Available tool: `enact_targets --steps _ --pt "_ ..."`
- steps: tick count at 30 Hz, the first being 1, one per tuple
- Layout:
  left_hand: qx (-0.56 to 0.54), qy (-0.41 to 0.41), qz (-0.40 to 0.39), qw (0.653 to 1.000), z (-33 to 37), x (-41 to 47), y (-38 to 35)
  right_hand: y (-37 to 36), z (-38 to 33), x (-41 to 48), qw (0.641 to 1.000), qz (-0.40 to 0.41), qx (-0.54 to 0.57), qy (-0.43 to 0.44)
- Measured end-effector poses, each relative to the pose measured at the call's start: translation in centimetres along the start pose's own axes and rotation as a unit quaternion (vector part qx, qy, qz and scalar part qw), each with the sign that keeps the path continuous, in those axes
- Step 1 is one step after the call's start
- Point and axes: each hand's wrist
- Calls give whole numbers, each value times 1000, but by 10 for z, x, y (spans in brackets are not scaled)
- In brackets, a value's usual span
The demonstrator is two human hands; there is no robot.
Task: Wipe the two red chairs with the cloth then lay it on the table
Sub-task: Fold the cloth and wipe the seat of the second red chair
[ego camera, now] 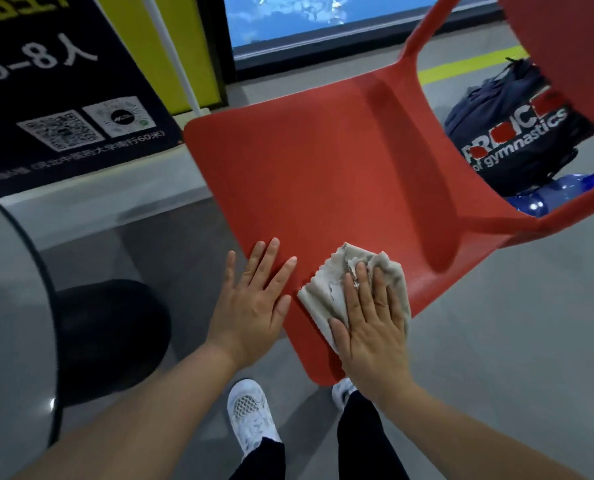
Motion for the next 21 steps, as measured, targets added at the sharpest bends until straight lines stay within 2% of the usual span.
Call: enact_targets --steps 4,7,9,13,16,21 --pt "-46 27 13 998 -10 -16 -9 -1 -3 -11 990 -23 -61 124" --pt "-80 45 25 995 -16 -19 -12 -4 -3 -13 955 -49 -115 268" --pt "-96 63 34 993 -19 -18 -11 -2 -1 -7 916 -81 -165 355" --pt "-145 116 54 981 -30 -10 -9 17 -7 32 809 -139 -271 502" --pt "-200 146 87 965 -37 -2 -3 30 -26 80 769 -126 -322 538" --pt "-253 202 168 931 -46 19 11 56 -73 174 763 -54 -327 556"
Point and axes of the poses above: each hand's wrist, its own x-axis towards the middle knuckle, its own y-axis out of the back of the hand, z = x × y, and after that the axes turned 13 degrees about -z, right-handed
